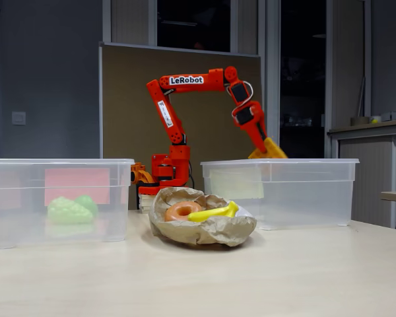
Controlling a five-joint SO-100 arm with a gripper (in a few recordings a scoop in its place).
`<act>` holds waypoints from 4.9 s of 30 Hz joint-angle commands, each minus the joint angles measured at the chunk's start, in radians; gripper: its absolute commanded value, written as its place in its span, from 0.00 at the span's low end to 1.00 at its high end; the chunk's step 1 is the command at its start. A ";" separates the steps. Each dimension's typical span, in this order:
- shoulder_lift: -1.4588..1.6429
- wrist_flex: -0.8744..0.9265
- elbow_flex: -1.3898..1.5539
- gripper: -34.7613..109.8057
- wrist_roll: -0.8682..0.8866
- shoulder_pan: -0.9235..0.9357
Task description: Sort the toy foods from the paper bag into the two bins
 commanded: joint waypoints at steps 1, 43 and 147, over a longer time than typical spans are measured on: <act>0.023 -0.052 0.091 0.24 0.227 -0.055; -0.423 0.097 -0.272 0.49 -0.265 0.098; -0.502 0.034 -0.313 0.30 -1.623 1.094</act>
